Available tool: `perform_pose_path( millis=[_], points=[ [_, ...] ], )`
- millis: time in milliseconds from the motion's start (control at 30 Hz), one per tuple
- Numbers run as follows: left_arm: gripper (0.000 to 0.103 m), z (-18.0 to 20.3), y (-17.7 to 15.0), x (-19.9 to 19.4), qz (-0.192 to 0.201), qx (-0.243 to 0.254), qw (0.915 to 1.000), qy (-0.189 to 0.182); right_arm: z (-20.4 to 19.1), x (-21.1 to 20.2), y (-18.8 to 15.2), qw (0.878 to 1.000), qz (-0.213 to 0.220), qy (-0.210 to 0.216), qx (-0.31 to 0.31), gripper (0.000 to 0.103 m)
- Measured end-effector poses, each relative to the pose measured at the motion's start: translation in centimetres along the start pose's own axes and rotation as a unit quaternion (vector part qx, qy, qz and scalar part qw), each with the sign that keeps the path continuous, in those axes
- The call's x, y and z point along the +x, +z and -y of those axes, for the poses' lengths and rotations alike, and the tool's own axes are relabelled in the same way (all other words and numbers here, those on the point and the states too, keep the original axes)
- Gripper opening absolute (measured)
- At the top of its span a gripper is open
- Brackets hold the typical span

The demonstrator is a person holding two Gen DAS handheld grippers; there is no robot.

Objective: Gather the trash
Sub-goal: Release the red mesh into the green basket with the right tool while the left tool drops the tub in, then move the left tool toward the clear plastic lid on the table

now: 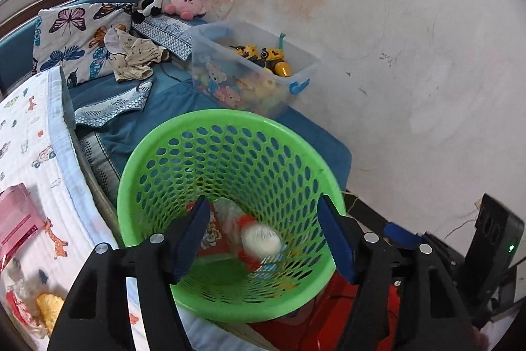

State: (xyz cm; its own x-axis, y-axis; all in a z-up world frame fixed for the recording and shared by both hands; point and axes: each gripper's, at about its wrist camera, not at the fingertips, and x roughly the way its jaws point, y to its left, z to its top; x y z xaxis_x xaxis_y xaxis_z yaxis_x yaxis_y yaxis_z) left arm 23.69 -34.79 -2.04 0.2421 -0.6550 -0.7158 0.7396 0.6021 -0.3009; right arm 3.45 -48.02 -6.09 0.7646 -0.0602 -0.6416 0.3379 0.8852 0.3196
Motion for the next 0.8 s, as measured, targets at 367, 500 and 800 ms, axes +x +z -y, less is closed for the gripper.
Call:
perform_pose_path(
  millis=[367,500,800],
  points=[
    [0.072,-2.6,-2.6,-5.7,0.035,-0.017,0.9985,0.039,-2.7,0.0,-0.5,0.999,-0.005,0.022,-0.023,0.078],
    [0.073,-4.5,-4.6,-8.5,0.051,-0.038,0.9963,0.058,-4.7,0.4,-0.7,0.998,-0.010,0.037,-0.040,0.080],
    [0.076,-8.5,-9.7,-13.2,0.062,-0.077,0.9904,0.097,-9.0,1.6,-1.2,0.994,-0.026,0.067,-0.076,0.081]
  ],
)
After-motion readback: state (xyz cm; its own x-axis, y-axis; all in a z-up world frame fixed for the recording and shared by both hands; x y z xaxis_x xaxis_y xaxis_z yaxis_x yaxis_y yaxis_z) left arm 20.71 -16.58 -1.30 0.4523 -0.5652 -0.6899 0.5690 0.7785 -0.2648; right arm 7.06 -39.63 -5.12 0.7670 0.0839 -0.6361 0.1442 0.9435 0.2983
